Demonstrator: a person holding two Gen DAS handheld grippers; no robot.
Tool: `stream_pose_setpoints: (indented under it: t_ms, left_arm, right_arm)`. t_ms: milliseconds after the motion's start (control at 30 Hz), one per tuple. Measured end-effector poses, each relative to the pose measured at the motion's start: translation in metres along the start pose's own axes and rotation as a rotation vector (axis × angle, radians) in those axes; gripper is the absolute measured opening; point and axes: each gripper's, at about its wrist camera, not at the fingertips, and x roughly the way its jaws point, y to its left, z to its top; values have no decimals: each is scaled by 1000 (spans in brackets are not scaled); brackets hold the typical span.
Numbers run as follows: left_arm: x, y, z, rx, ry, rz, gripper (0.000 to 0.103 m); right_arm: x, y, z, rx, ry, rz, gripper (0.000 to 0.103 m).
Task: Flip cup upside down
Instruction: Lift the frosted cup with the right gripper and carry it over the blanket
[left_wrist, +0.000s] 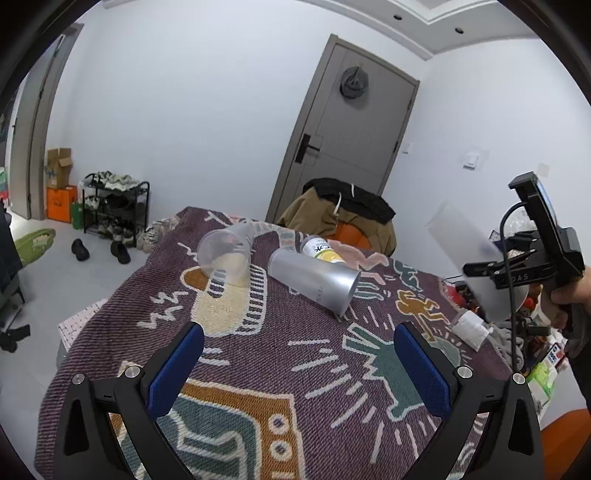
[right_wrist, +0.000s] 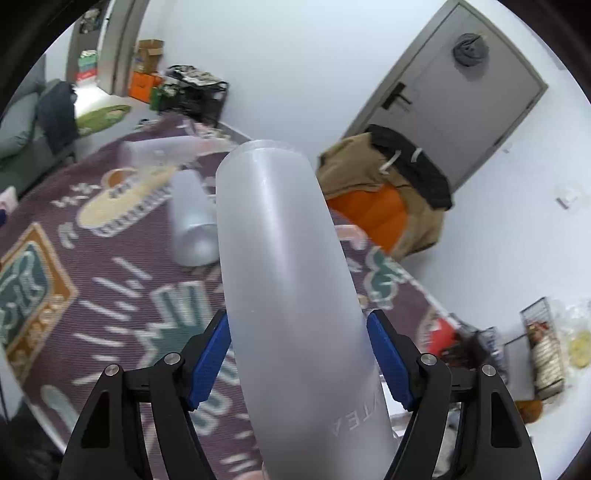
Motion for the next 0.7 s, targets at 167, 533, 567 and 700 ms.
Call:
stream_pose_setpoints:
  t_ms: [167, 533, 567, 700]
  left_arm:
    - [-17, 11, -8, 0, -16, -2, 103]
    - [-33, 40, -26, -44, -8, 25, 103]
    - [-34, 43, -28, -48, -8, 29, 103]
    - [-36, 51, -32, -71, -4, 33, 103]
  right_arm:
    - [-6, 43, -4, -6, 15, 99, 75]
    - [0, 116, -23, 50, 76, 301, 75]
    - [2, 120, -25, 61, 86, 318, 75]
    - [10, 129, -32, 87, 119, 349, 75]
